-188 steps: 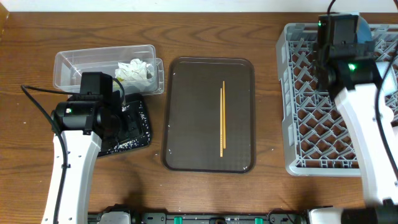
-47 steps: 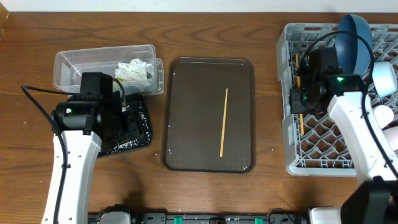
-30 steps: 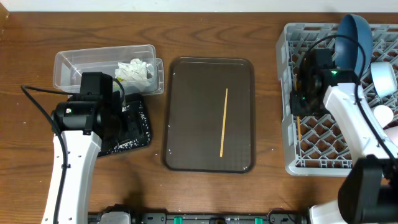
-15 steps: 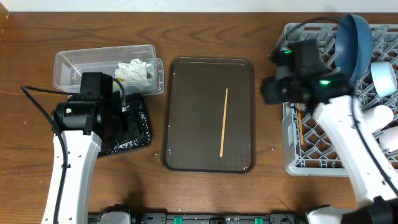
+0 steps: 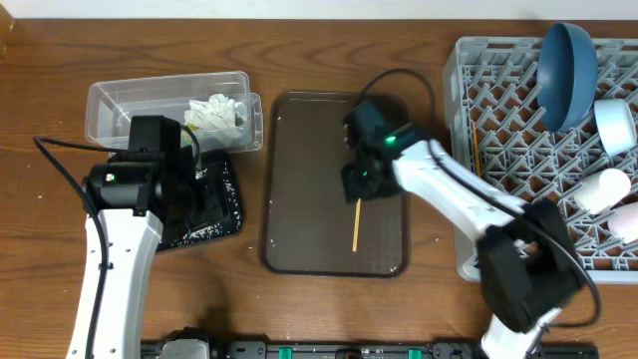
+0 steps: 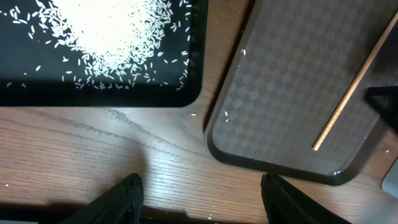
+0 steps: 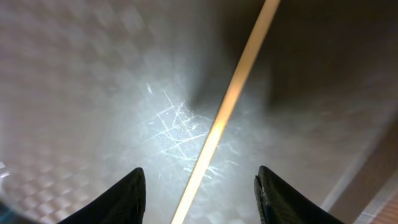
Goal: Sort waste into correct bins and load items into the dishwasher rack
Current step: 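Reach the right gripper back to the remaining chopstick and grasp it, then carry the second chopstick into the dish rack with the right gripper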
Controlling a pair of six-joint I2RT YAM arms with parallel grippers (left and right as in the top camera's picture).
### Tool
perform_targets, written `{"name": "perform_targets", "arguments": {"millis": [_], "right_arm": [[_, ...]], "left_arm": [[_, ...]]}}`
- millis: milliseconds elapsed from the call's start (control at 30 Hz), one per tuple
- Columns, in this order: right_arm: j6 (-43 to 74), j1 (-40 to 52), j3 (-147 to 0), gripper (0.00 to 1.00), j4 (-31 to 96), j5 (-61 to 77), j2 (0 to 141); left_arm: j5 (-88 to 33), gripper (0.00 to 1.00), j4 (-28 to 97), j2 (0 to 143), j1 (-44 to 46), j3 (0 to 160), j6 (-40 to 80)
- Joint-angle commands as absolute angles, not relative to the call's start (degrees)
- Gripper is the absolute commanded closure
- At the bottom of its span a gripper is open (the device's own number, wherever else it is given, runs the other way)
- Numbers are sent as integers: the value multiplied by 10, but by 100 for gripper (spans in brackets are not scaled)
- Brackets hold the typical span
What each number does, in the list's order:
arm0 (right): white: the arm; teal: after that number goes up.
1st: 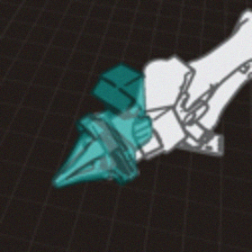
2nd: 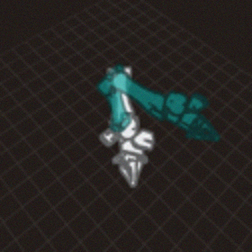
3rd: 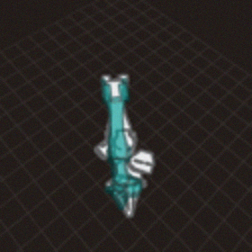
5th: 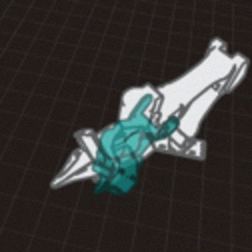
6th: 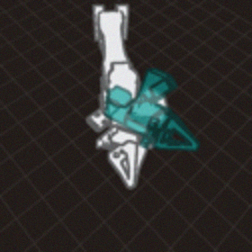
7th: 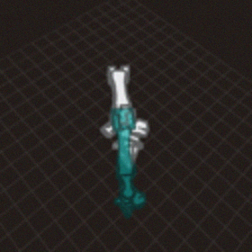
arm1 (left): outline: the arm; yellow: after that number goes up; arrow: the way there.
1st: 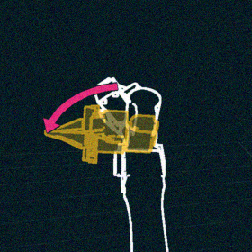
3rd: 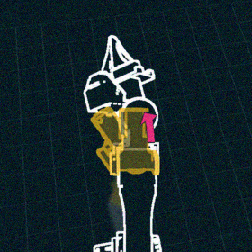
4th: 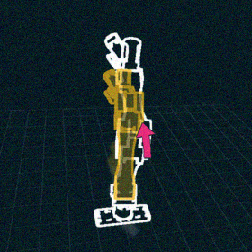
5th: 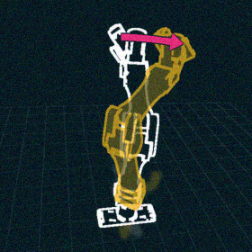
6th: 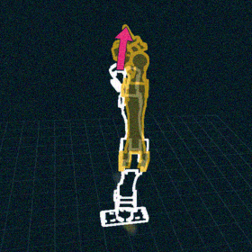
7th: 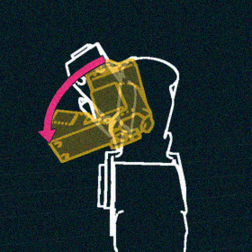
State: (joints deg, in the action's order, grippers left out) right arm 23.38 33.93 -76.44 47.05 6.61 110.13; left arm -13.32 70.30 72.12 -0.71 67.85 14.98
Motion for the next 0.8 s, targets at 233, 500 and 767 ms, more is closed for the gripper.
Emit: {"name": "perform_targets", "arguments": {"millis": [233, 500, 767], "right_arm": [[298, 364, -760, 66, 475, 43, 1184], [293, 354, -762, 99, 484, 36, 1176], [189, 285, -801, 99, 546, 34, 1049]], "left_arm": [[-128, 36, 705, 722, -10, 678, 146], [-128, 36, 705, 722, -10, 678, 146], [-128, 36, 706, 722, -10, 678, 146]]}}
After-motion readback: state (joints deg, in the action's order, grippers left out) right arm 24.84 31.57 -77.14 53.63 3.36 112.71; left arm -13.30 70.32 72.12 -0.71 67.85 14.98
